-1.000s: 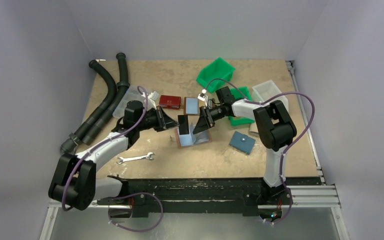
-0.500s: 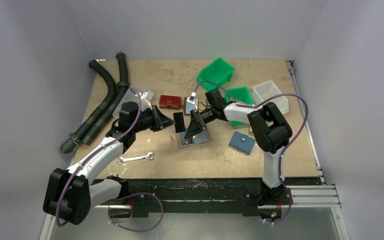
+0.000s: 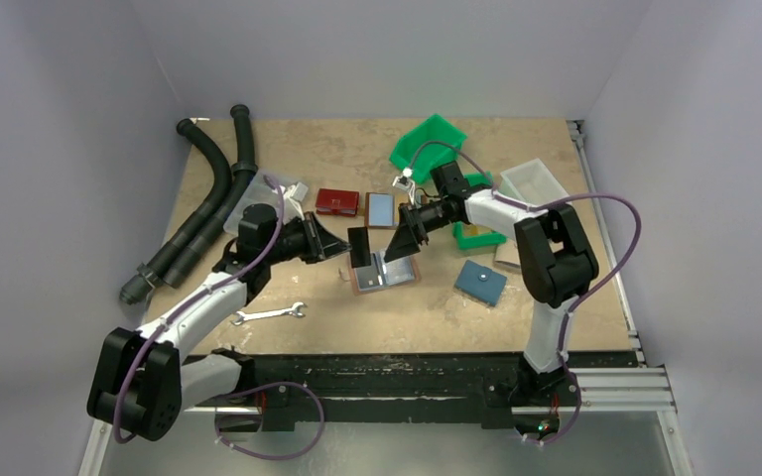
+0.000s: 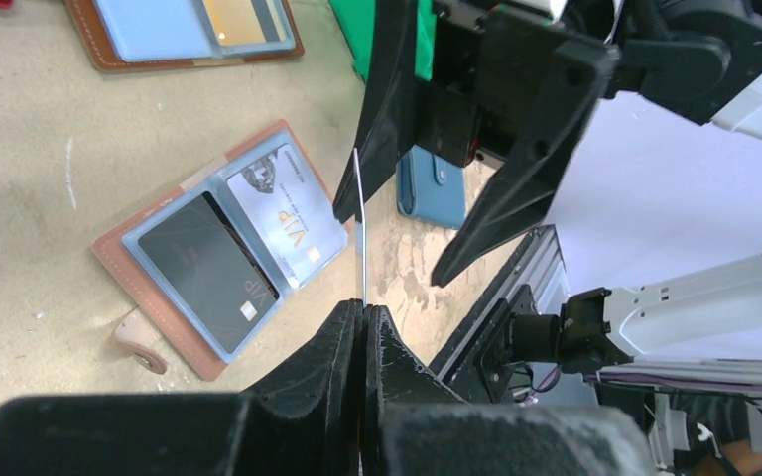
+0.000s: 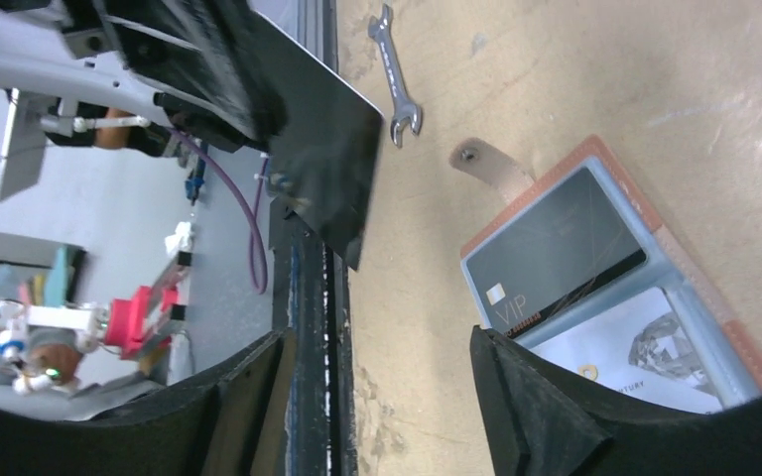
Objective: Take the credit cards out of the card holder
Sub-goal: Remove the credit card from the card holder.
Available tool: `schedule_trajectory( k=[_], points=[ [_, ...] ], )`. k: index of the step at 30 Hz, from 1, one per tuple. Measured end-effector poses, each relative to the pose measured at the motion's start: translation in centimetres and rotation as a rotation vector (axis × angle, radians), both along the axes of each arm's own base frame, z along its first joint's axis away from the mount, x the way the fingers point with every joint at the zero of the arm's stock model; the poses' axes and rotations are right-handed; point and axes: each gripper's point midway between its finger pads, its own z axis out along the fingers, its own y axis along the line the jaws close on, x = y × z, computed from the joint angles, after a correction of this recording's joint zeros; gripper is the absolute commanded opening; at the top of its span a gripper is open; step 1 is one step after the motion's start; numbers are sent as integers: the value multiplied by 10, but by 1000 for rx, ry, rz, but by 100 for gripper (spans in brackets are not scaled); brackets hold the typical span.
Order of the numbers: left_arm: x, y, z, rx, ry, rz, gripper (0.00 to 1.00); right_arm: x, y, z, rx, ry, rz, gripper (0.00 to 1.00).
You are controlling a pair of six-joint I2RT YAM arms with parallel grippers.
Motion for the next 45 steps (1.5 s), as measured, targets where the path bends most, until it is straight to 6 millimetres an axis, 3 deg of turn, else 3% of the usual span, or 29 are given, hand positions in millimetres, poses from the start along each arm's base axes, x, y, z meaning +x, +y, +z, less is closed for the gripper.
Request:
schedule_trajectory(
  k=[5,9,14,18,23,24,26,29,34,37,39,42,45],
  points=[
    [-3,-7,1,-39,-10,-44,0,0,-2,22,38,-94,19,82],
    [-5,-16,5,-69,-24,-77,0,-2,0,27,57,-86,28,82],
    [-7,-27,7,-99,-31,-110,0,-4,3,32,89,-39,25,75],
    [-6,-31,9,-118,-33,-121,0,-7,4,36,115,11,25,50],
    [-6,-36,9,-132,-33,-133,0,-10,6,40,149,66,28,1],
    [-6,-36,9,-136,-31,-133,0,-10,6,42,157,76,32,0],
    [-7,-36,8,-136,-29,-130,9,-12,6,46,170,92,44,0],
    [-6,-35,8,-136,-32,-125,34,-10,4,48,180,93,42,0],
    [-2,-29,9,-142,-25,-101,58,2,-11,49,161,31,-2,0],
    [7,-20,20,-181,-29,-54,68,21,-23,60,112,-152,-32,0],
    [11,-15,31,-241,-25,-19,80,27,-34,74,78,-305,-40,0],
    [10,-12,40,-352,18,19,83,22,-49,100,28,-525,-39,0],
    [6,-12,45,-495,81,42,93,17,-63,125,-20,-759,-48,0]
  ],
)
